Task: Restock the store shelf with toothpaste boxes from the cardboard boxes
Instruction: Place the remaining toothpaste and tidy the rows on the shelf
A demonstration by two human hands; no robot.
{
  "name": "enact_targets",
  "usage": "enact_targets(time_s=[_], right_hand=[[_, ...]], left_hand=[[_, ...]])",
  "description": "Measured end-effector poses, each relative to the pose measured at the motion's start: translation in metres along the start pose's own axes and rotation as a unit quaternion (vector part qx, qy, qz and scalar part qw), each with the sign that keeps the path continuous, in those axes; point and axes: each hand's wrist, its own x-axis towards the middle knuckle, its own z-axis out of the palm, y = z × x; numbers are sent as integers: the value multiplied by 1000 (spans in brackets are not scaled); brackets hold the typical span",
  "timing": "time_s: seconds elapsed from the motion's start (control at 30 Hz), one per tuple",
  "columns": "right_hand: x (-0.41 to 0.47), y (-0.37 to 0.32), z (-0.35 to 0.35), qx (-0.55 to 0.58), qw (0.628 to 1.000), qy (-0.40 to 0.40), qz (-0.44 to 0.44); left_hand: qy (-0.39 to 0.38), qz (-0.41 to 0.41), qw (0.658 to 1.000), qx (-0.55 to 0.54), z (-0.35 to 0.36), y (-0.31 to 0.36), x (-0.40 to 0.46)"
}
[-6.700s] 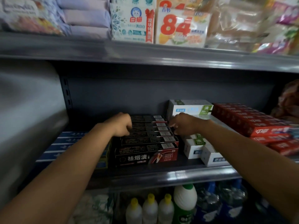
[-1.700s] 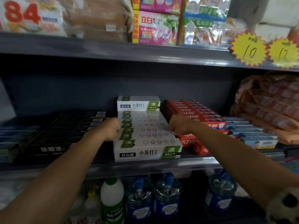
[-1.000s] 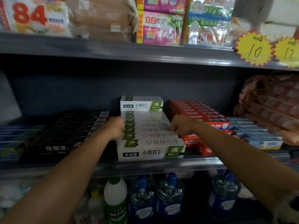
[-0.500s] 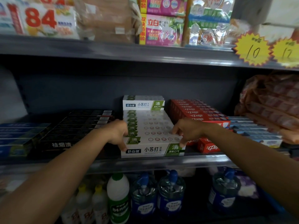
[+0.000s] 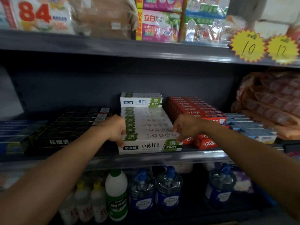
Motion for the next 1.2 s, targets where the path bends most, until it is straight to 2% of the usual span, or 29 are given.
enact_targets(time_s=[0.3, 0.5, 0.63, 0.8, 1.2], right_hand=[[-4, -5, -30, 62, 998, 10, -14], [6, -3, -63, 78, 996, 47, -15], [33, 5, -73, 83, 995, 63, 9], [72, 15, -66, 72, 994, 73, 31], [167, 38, -49, -36, 990, 133, 18]], left_hand=[[-1, 0, 1000, -20, -23, -1, -10], [37, -20, 999, -26, -76, -15, 2], [63, -28, 996, -53, -86, -30, 32], [70, -29, 994, -79, -74, -42, 70], [125, -50, 988, -77, -62, -73, 160]])
